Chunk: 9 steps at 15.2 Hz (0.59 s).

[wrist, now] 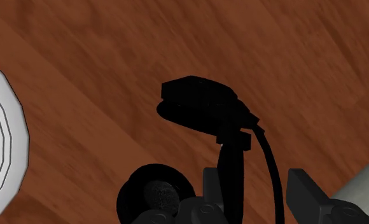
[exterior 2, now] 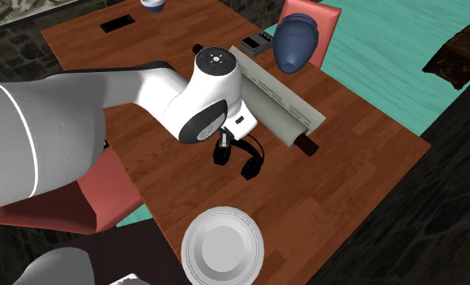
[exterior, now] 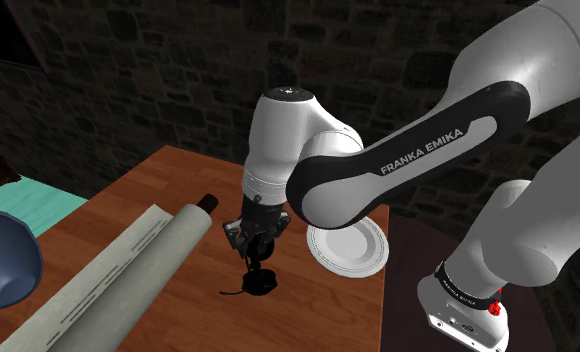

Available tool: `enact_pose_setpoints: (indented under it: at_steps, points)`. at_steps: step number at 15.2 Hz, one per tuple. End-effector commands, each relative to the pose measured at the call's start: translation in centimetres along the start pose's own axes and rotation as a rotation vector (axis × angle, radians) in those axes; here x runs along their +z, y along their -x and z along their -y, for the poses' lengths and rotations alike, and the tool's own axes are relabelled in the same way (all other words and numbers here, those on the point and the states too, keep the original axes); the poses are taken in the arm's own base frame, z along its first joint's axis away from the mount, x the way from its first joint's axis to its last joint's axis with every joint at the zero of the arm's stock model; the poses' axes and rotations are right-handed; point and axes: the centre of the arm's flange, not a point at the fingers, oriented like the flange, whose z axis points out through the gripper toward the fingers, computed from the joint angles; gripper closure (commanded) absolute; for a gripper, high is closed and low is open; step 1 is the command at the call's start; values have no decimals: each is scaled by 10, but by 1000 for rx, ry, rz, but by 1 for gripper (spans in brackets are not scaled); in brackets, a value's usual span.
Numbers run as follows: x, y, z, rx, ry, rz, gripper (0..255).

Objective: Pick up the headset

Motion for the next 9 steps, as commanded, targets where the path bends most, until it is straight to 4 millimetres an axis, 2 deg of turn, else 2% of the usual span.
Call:
enact_pose_setpoints:
  at_steps: [1,6,9]
  points:
    - [1,1,0,-1,1,2,255]
    - [1,0,0,-1,1,2,255]
    - [-15,0,4,-1,1,2,255]
